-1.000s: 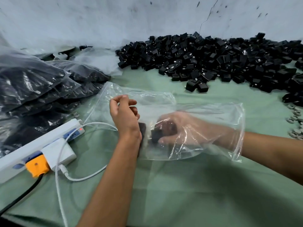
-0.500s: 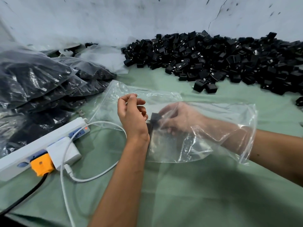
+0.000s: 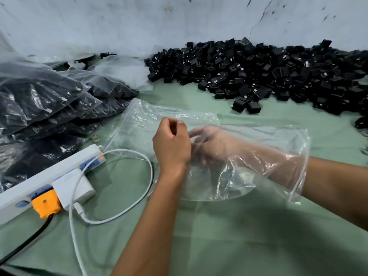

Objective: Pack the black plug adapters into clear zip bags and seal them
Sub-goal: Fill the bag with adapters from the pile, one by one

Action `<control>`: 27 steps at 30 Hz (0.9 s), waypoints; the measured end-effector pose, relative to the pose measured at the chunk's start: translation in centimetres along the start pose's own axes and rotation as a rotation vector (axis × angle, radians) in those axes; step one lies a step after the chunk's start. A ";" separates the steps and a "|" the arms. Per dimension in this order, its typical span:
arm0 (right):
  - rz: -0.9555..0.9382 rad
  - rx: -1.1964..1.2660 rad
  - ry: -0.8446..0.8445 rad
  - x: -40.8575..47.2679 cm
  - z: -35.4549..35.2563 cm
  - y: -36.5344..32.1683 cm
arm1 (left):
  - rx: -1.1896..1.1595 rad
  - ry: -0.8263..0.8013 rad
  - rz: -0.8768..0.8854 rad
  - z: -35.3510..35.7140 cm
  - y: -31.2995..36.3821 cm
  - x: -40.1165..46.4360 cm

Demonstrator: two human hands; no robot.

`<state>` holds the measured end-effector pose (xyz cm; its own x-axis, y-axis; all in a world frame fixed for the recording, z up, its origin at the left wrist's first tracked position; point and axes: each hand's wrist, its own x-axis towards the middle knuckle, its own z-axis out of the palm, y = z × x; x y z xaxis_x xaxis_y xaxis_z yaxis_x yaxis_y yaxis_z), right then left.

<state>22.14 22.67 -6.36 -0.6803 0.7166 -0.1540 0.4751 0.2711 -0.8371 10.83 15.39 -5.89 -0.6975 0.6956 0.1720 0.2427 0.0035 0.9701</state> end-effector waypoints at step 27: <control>0.172 -0.708 0.322 -0.9 -14.8 8.0 | 0.449 -0.450 0.375 7.4 6.2 -6.6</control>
<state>34.83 33.68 -5.12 -0.4215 0.9068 -0.0012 0.8743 0.4060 -0.2660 21.94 16.11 -2.25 -0.1928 0.9350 0.2975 0.7306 -0.0656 0.6797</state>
